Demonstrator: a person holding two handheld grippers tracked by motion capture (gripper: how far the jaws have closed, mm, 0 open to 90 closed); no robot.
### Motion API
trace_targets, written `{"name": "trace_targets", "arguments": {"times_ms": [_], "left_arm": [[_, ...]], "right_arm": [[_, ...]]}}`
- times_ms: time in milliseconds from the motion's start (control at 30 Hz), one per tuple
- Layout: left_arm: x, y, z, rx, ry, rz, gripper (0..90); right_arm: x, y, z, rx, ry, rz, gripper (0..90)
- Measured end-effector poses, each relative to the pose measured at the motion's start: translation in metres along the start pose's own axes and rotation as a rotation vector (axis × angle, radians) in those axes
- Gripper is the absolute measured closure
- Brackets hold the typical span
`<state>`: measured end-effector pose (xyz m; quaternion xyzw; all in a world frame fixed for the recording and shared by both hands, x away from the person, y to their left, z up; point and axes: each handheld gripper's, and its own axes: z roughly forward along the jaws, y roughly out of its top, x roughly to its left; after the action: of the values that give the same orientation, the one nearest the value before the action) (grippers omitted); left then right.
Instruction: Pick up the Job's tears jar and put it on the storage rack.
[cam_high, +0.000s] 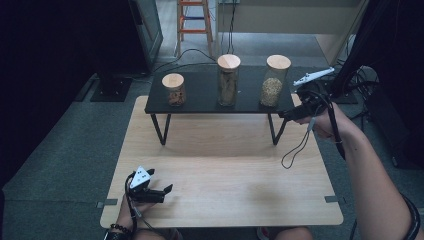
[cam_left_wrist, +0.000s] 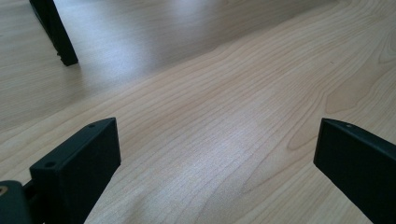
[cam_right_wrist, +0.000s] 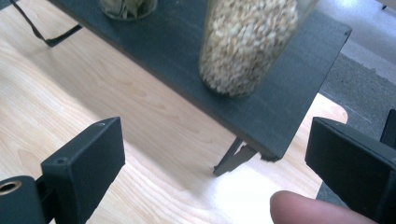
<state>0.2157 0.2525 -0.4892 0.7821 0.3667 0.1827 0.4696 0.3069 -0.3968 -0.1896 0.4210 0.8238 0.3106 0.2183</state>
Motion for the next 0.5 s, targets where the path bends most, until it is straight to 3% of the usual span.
{"name": "trace_targets", "arguments": {"times_ms": [500], "left_arm": [[-0.001, 0.001, 0.001, 0.004, 0.003, 0.005, 0.6]], "right_arm": [[0.004, -0.021, 0.0, 0.008, 0.004, -0.009, 4.8]]}}
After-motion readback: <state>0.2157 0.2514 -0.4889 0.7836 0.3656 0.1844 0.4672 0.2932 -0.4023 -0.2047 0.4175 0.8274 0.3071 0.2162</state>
